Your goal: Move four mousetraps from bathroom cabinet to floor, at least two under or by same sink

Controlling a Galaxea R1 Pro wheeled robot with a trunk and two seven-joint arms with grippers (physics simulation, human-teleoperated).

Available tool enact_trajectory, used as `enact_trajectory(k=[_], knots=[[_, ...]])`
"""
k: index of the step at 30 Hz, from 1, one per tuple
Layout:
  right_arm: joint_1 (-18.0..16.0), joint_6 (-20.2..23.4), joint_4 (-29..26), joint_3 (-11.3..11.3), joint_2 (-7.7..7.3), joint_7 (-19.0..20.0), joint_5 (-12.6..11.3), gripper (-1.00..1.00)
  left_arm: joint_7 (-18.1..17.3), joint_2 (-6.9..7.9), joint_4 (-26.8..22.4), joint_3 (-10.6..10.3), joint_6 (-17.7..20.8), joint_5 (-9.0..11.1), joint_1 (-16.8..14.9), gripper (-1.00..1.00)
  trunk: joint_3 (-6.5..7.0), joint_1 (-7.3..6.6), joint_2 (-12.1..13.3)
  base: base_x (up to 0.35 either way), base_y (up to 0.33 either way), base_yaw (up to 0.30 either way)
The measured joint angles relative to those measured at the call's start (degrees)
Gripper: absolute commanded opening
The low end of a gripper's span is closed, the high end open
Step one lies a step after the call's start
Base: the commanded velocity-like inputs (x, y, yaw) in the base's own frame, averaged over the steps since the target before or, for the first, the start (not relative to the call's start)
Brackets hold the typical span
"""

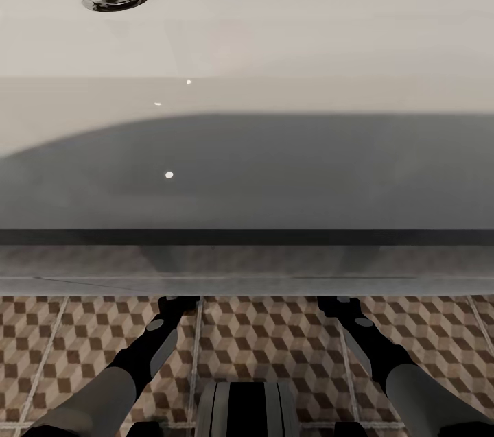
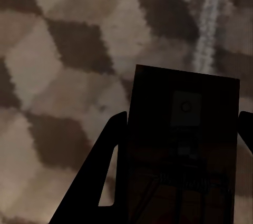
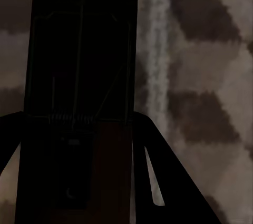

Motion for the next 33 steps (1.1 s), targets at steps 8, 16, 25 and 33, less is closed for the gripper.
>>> enact_trajectory(k=[8, 16, 25, 33], knots=[[0.0, 0.0, 0.0, 0.0, 0.0, 0.0, 0.0, -1.0, 0.0, -0.1, 0.0, 0.0, -0.1, 0.0, 0.0, -1.0, 0.0, 0.0, 0.0, 0.0, 0.0, 0.0], [0.0, 0.0, 0.0, 0.0, 0.0, 0.0, 0.1, -1.0, 0.0, -0.14, 0.0, 0.0, -0.3, 0.0, 0.0, -1.0, 0.0, 0.0, 0.0, 0.0, 0.0, 0.0], [0.0, 0.0, 0.0, 0.0, 0.0, 0.0, 0.1, -1.0, 0.0, -0.09, 0.0, 0.0, -0.4, 0.0, 0.0, -1.0, 0.0, 0.0, 0.0, 0.0, 0.0, 0.0], [0.0, 0.1, 0.0, 0.0, 0.0, 0.0, 0.1, -1.0, 0.0, -0.06, 0.0, 0.0, -0.4, 0.1, 0.0, -1.0, 0.0, 0.0, 0.0, 0.0, 0.0, 0.0]])
